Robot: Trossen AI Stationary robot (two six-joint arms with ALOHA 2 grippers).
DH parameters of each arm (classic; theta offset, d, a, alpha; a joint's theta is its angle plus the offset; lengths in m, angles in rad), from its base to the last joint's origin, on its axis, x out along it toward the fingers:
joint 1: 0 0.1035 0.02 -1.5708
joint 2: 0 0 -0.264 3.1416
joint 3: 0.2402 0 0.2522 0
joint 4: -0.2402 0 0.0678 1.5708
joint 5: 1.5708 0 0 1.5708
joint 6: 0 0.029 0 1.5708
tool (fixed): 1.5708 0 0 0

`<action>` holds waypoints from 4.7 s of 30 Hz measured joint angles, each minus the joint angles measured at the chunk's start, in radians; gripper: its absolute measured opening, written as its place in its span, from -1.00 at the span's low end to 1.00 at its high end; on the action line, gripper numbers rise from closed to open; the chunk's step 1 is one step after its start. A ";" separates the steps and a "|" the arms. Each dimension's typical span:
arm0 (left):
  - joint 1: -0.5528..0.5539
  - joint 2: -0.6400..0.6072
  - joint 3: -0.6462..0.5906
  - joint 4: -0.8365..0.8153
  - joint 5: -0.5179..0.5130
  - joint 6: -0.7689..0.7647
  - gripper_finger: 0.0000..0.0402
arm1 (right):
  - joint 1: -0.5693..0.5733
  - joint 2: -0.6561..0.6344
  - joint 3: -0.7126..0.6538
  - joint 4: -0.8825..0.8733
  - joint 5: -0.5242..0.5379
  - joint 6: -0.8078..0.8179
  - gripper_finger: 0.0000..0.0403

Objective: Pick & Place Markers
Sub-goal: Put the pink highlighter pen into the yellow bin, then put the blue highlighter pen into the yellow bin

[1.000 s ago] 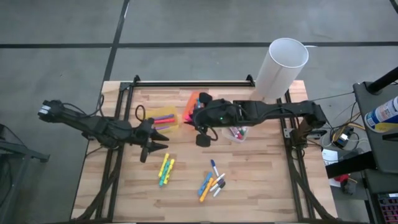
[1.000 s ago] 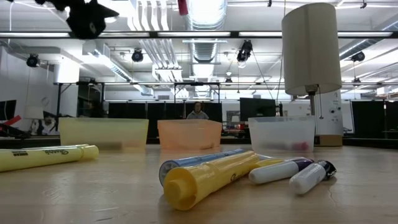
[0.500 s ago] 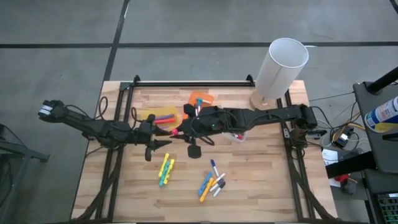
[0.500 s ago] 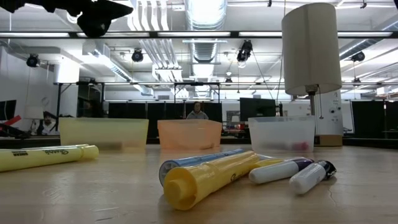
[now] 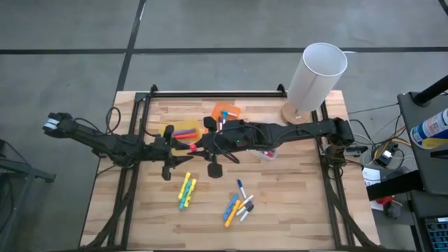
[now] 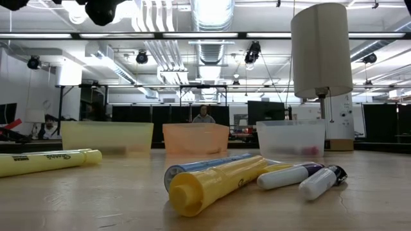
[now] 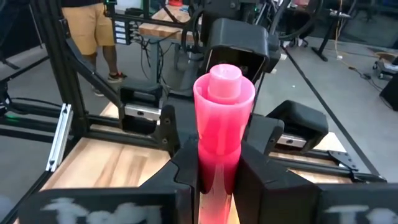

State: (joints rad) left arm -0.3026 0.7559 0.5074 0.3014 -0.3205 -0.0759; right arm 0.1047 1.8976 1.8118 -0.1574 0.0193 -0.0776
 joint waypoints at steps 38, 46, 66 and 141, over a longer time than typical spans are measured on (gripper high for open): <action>0.000 -0.022 0.031 -0.064 -0.041 -0.087 -0.71 | -0.018 0.028 0.011 0.002 -0.020 0.124 0.16; 0.001 -0.122 0.103 -0.513 -0.384 -0.157 -0.70 | -0.012 -0.008 0.017 -0.185 -0.020 0.186 0.42; 0.376 0.073 0.114 -1.121 -0.200 -0.462 -0.69 | 0.127 0.000 0.007 -0.213 -0.019 0.198 0.43; -0.169 -0.025 -0.342 0.633 0.293 -0.397 -0.15 | 0.146 0.045 -0.294 -0.023 -0.008 -0.027 0.16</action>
State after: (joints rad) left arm -0.4713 0.7307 0.1654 0.9344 -0.0273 -0.4725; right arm 0.2511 1.9426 1.5182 -0.1804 0.0109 -0.1044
